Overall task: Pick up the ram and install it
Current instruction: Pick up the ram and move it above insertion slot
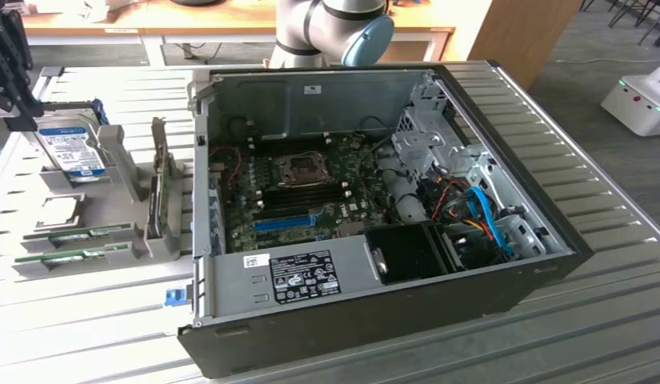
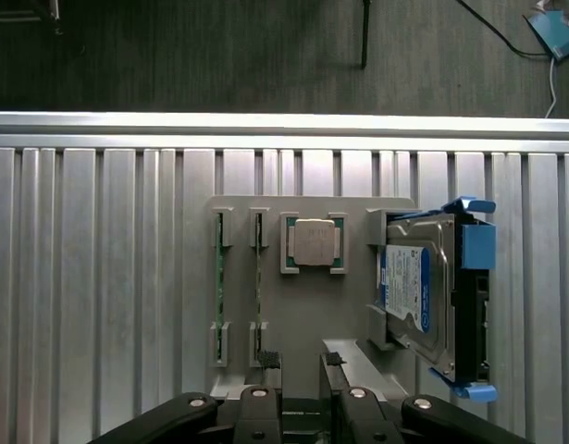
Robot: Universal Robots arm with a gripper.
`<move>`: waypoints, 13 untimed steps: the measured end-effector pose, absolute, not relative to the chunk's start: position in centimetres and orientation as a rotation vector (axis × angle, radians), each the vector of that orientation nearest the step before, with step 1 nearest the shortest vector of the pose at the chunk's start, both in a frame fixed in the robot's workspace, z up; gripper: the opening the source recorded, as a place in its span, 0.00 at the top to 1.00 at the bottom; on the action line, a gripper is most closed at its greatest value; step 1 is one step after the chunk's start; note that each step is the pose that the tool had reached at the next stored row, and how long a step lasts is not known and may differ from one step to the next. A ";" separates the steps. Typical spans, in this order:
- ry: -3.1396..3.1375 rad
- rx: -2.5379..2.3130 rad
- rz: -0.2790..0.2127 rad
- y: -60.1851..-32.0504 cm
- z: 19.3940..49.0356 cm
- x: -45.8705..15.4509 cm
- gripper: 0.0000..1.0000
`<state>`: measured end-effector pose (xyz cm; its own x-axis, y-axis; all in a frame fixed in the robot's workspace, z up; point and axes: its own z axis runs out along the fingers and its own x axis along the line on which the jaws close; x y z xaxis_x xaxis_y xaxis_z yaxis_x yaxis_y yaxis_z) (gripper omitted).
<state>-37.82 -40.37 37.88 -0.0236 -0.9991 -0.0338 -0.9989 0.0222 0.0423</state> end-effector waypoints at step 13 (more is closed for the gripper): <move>-2.242 2.191 -0.085 -40.4 35.7 -37.8 0.70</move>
<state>-37.81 -40.36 35.67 -0.0236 -0.9992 -0.0337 -0.9989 0.0221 0.0424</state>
